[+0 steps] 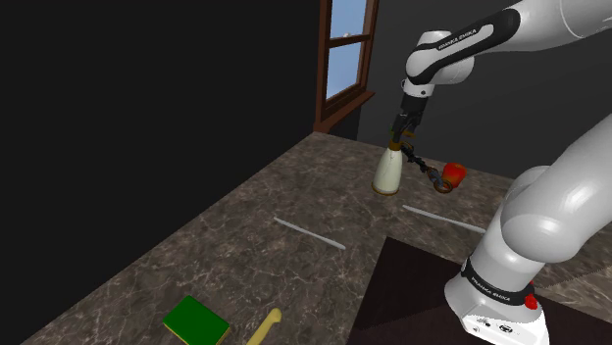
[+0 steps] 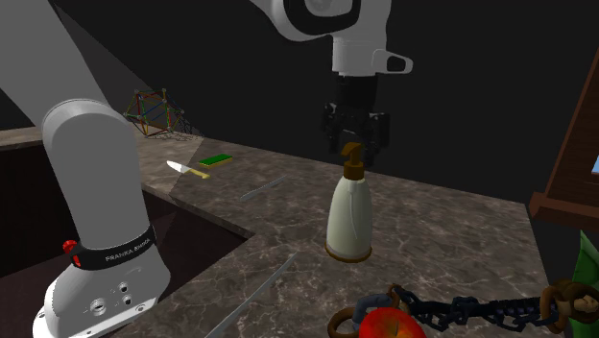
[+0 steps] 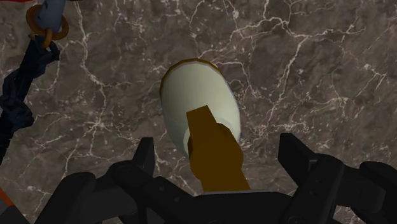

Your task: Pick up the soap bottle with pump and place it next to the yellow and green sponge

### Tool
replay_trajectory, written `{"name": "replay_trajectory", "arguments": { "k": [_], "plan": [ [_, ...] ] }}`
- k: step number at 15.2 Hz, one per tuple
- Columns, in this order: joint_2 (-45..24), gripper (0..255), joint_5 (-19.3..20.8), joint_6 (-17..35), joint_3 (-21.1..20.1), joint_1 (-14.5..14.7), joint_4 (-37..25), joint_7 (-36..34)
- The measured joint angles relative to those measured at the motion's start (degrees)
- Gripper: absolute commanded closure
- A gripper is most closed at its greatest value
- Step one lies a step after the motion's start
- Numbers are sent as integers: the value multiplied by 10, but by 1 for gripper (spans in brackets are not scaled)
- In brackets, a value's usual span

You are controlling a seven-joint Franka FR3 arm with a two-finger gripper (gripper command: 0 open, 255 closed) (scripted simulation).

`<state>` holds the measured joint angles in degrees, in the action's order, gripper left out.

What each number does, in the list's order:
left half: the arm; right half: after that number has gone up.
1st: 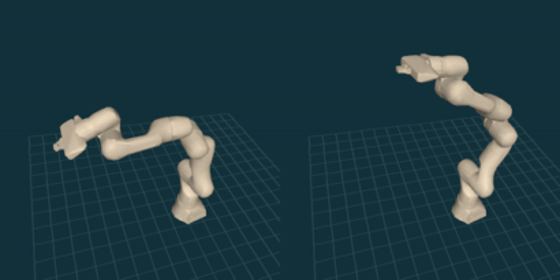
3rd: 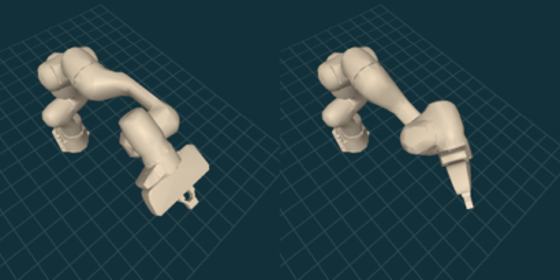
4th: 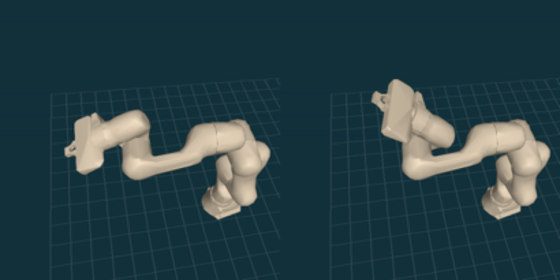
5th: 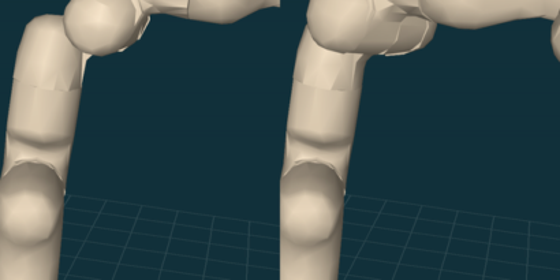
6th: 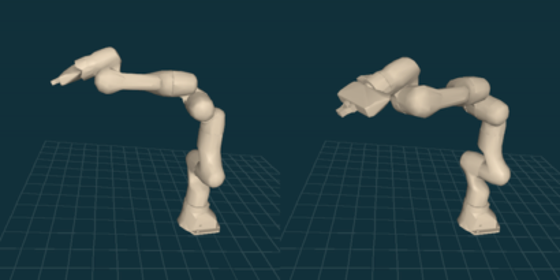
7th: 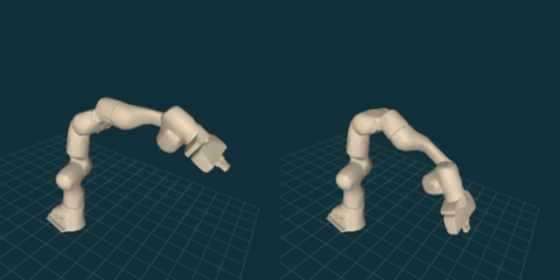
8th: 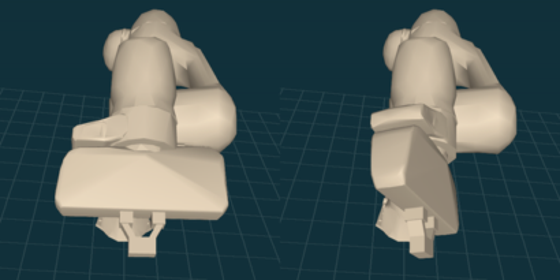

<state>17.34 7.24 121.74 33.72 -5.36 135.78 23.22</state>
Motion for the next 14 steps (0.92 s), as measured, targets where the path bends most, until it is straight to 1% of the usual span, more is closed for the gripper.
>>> {"name": "replay_trajectory", "arguments": {
  "k": [3,4,14],
  "plan": [
    [-1,0,0,1,0,0,0,0],
    [-1,255,0,1,0,0,0,0],
    [0,255,0,1,0,0,0,1]
  ]
}}
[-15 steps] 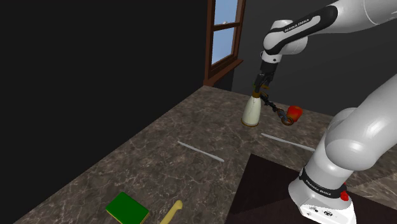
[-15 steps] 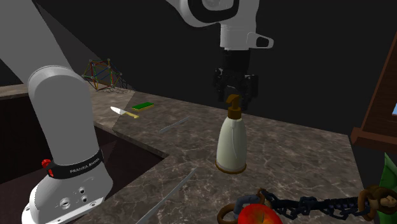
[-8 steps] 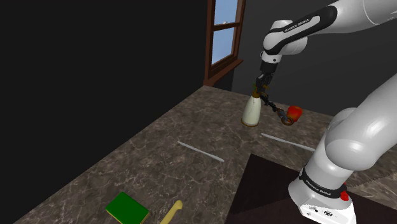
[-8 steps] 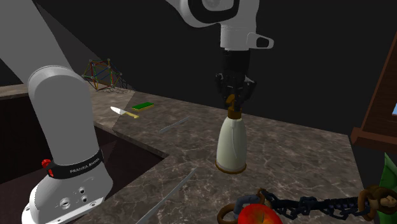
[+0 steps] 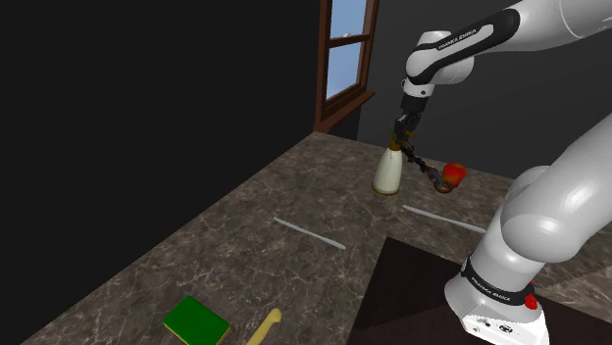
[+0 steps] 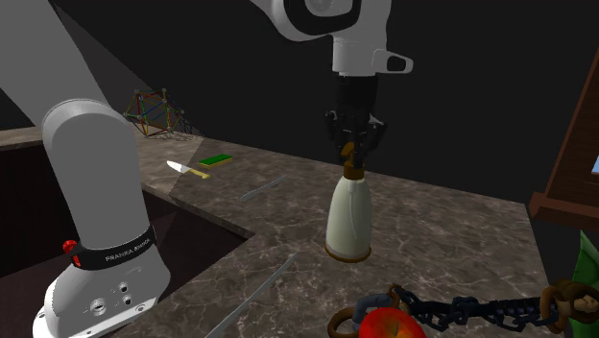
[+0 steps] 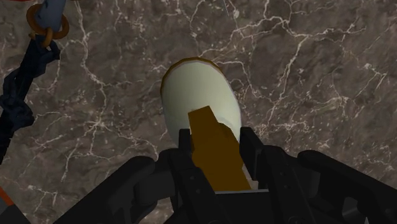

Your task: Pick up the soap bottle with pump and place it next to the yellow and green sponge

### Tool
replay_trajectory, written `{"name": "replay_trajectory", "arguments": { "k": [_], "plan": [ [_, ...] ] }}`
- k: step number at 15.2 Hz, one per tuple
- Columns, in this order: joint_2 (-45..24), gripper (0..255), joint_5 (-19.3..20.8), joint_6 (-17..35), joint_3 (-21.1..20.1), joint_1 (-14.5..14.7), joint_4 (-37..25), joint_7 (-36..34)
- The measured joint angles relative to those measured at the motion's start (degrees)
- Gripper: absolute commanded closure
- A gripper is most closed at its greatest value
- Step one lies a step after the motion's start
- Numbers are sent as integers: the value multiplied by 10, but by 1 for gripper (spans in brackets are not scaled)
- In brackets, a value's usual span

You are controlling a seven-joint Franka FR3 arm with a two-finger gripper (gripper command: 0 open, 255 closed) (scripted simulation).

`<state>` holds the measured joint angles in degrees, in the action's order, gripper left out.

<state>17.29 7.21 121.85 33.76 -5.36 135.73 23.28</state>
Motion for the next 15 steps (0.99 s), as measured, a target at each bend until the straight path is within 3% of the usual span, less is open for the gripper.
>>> {"name": "replay_trajectory", "arguments": {
  "k": [15],
  "plan": [
    [37,255,8,-113,-22,-2,-78,-15]
  ]
}}
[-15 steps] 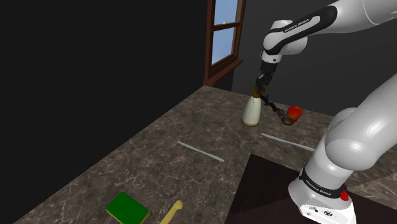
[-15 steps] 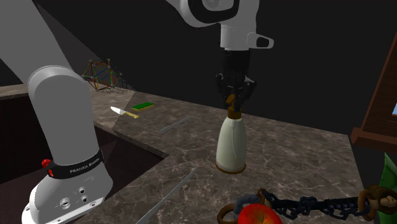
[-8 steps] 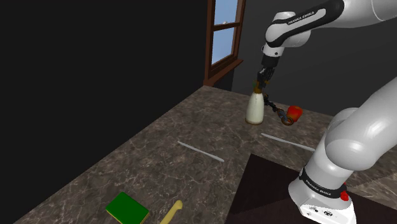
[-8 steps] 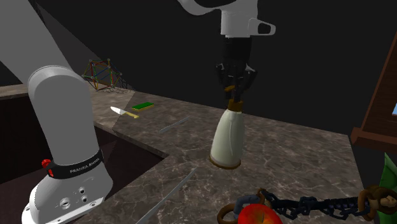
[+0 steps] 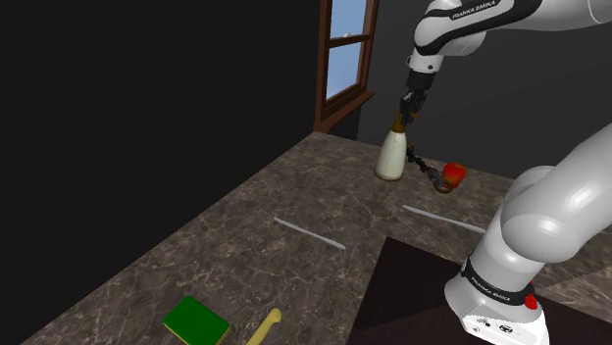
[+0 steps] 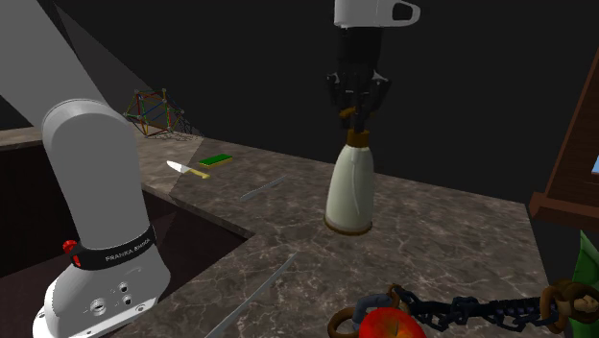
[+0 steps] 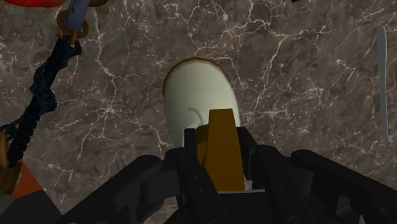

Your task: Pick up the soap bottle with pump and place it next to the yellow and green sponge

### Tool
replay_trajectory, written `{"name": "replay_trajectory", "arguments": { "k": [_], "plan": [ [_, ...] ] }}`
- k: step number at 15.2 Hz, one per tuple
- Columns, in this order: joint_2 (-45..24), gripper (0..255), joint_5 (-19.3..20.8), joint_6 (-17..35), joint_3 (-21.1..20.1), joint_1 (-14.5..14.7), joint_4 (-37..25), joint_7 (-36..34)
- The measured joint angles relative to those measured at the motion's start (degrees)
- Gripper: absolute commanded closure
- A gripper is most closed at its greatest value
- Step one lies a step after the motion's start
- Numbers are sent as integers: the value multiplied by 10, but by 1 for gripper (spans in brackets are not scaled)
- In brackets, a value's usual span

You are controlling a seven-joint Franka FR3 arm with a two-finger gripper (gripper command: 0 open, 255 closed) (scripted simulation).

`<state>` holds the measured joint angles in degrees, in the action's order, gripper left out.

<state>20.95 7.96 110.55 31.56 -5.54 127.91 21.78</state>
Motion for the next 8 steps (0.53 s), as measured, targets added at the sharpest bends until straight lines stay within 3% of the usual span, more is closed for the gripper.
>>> {"name": "replay_trajectory", "arguments": {
  "k": [8],
  "plan": [
    [4,255,-3,-60,-8,2,-56,-2]
  ]
}}
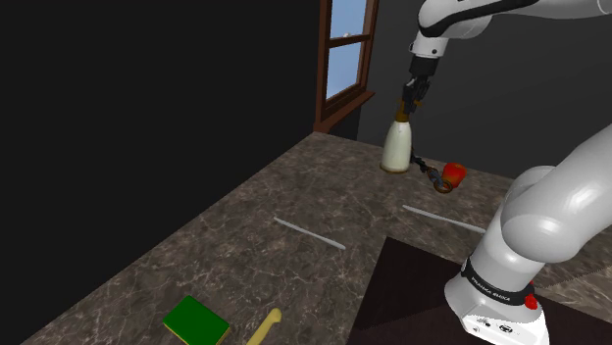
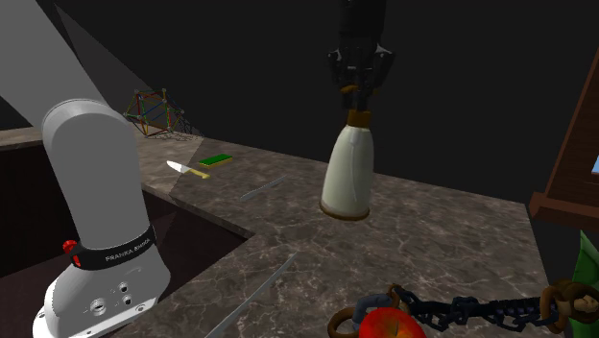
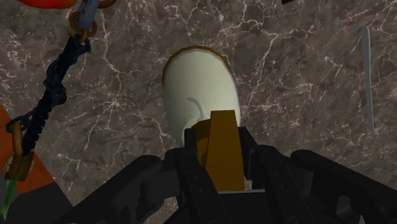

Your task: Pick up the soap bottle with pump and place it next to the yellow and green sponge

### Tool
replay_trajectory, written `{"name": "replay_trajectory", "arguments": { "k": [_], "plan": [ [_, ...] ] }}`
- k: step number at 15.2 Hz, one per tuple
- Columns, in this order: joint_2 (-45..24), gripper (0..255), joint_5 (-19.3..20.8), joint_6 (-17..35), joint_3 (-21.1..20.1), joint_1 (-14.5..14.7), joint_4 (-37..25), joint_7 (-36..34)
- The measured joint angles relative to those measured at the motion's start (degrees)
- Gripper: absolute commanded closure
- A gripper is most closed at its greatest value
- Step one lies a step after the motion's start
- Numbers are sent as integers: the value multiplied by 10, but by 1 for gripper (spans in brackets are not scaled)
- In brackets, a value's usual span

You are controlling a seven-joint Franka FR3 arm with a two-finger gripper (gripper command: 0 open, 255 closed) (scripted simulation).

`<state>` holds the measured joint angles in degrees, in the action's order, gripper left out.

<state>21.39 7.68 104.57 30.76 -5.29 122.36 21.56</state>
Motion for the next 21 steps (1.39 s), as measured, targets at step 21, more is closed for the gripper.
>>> {"name": "replay_trajectory", "arguments": {
  "k": [21],
  "plan": [
    [-23,255,-16,-164,-11,10,-184,4]
  ]
}}
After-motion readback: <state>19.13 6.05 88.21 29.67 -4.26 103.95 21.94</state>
